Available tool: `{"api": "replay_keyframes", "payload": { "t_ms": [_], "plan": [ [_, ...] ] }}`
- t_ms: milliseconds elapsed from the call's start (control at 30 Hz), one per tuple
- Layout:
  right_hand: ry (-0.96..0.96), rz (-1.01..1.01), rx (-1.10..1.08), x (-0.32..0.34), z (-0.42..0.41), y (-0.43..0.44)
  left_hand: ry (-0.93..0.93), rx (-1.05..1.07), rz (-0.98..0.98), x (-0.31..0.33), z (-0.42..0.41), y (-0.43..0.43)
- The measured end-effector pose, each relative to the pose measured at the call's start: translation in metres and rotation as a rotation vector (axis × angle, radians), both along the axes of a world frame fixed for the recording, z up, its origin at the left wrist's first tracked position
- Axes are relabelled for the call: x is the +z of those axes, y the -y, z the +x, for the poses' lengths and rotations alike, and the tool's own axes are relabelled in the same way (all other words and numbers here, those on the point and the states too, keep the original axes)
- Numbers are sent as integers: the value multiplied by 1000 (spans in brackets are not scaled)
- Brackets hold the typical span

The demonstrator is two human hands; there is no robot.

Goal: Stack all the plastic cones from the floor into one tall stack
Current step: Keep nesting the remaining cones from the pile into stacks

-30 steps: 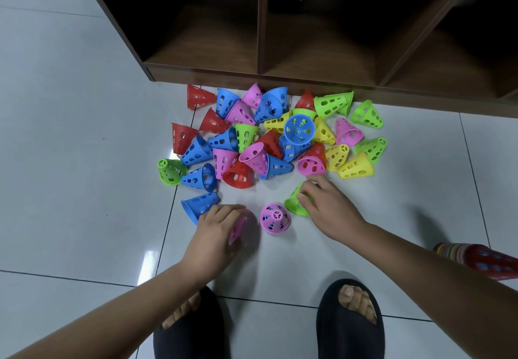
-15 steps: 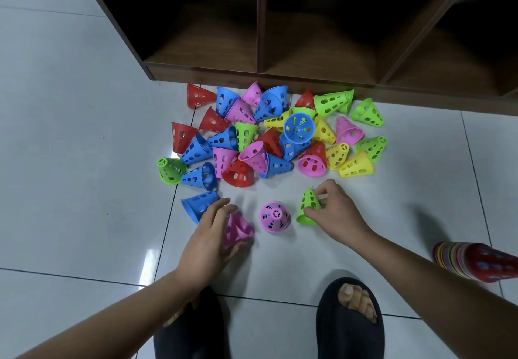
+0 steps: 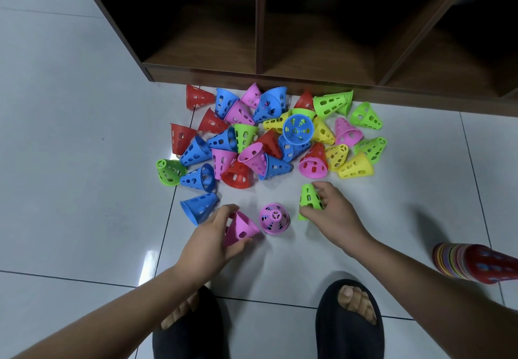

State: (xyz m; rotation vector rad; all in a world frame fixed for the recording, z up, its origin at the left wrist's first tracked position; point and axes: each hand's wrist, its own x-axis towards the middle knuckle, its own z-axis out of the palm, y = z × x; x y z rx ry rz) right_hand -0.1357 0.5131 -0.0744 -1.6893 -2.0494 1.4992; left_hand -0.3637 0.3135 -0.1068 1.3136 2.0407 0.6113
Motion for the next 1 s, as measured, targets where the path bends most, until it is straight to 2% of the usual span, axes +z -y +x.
{"api": "replay_keyframes", "payload": {
  "t_ms": [200,367,567,733,1000],
  "plan": [
    [-319,43,37,24,-23,18,28,-9,132,29,6,-15],
    [-379,16,110,25,-28,29,67,50,212,42,7,-21],
    [-472,54,33,37,-32,29,84,109,254,44,8,-20],
    [-443,97,106,43,-36,32,54,125,294,50,4,-23],
    [-348,113,192,30,-33,35,117,156,328,49,6,-21]
  ]
}}
